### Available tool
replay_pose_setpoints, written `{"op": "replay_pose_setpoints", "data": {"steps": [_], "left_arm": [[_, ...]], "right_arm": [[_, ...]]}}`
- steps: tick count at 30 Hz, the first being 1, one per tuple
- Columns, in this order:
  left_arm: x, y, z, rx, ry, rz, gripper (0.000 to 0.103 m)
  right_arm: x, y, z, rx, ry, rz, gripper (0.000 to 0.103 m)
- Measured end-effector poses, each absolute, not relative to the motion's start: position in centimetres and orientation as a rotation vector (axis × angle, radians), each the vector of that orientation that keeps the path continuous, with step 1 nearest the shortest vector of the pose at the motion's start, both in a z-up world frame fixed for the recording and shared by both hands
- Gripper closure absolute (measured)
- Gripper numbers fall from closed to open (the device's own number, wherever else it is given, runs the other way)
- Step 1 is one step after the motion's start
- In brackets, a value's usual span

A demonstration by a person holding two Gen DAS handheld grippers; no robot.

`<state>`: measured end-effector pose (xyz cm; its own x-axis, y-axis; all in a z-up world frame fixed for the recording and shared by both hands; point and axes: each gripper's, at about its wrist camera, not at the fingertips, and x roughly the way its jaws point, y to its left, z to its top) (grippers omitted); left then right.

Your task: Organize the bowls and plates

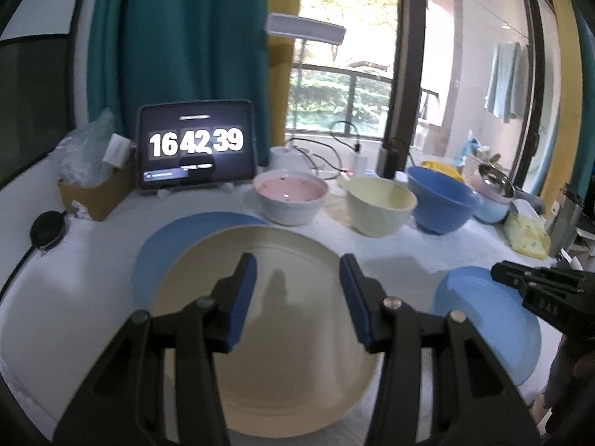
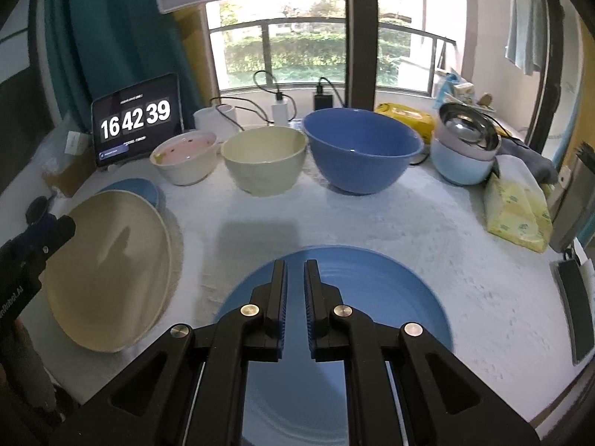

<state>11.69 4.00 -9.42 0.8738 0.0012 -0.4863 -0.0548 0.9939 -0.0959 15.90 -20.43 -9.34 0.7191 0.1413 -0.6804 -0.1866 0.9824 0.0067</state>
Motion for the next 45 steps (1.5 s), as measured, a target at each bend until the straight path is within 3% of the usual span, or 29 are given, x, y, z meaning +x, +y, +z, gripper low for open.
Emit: {"op": "replay_pose_setpoints", "data": {"steps": [20, 24, 45], "left_arm": [[11.9, 10.5, -10.7, -0.137, 0.512, 0.158, 0.055], [12.0, 11.4, -11.2, -0.142, 0.520, 0.175, 0.055], [13.7, 12.2, -14.5, -0.168, 0.655, 0.147, 0.055]], "right_arm": [[17.4, -13.2, -10.8, -0.116, 0.801, 0.307, 0.092], [17.8, -12.0, -11.4, -0.111, 0.817, 0.329, 0.072], [19.2, -9.2, -14.7, -0.102, 0.931, 0.384, 0.072]]}}
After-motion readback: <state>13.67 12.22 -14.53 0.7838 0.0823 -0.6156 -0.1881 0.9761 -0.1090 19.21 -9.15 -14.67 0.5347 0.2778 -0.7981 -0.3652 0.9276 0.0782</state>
